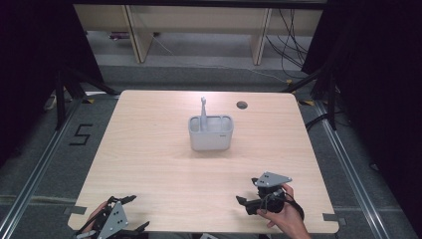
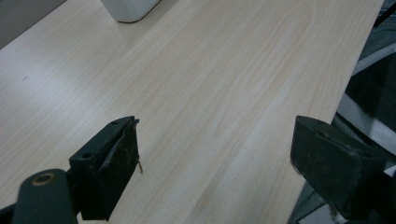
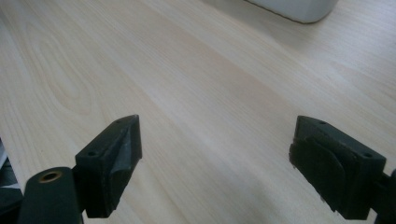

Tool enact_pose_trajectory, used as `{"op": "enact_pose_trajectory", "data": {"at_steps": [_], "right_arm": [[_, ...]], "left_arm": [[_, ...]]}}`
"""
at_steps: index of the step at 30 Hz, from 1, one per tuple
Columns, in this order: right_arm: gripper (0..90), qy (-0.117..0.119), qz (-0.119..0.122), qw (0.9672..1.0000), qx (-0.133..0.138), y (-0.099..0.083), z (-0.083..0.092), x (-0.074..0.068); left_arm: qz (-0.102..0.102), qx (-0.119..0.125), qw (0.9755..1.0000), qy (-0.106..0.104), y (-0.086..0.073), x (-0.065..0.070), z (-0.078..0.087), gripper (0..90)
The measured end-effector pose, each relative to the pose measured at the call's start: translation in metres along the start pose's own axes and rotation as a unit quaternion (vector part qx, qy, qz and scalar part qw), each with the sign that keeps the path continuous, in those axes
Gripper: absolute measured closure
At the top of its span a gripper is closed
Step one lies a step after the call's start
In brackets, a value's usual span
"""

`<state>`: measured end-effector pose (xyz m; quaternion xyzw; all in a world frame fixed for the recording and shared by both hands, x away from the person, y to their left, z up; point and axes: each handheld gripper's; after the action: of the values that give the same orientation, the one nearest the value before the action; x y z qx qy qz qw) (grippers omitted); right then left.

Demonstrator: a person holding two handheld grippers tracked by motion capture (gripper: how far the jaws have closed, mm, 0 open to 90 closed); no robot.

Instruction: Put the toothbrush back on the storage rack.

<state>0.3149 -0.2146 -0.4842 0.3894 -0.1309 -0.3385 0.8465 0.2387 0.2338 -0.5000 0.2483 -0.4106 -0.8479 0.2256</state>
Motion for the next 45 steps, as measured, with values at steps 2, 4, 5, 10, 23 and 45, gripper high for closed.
{"op": "enact_pose_trajectory", "data": {"at_steps": [2,4,5,10,23,45], "right_arm": [[17.3,0.001,0.006,1.0,0.002,-0.002,0.001,0.003],[17.3,0.001,0.003,1.0,-0.003,-0.004,0.002,0.003],[17.3,0.0,0.002,1.0,-0.007,-0.005,0.003,0.003],[17.4,0.001,-0.005,0.9998,-0.018,-0.01,0.005,0.001],[17.1,0.0,0.011,0.9996,-0.027,-0.02,0.011,-0.001],[17.0,-0.002,0.011,0.9992,-0.037,-0.026,0.016,-0.005]], "left_arm": [[0.0,0.0,1.0,0.0,0.0,0.0,0.0,14.9],[0.0,0.0,1.0,0.0,0.0,0.0,0.0,14.9],[-0.001,0.0,1.0,0.0,0.0,0.0,0.0,14.9],[0.0,0.0,1.0,0.001,0.0,0.0,0.0,14.9],[0.0,-0.002,1.0,-0.001,0.0,0.0,0.001,14.9],[-0.002,-0.002,1.0,0.0,0.001,0.0,0.0,14.9]]}}
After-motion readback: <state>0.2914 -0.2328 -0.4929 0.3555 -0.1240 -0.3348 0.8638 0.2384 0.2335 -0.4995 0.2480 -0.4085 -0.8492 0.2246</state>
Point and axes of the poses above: each handheld gripper's, and its own axes: z roughly backward along the jaws, y roughly out of its top, x roughly to its right, and after that the axes turned 2 degrees about z, right-handed
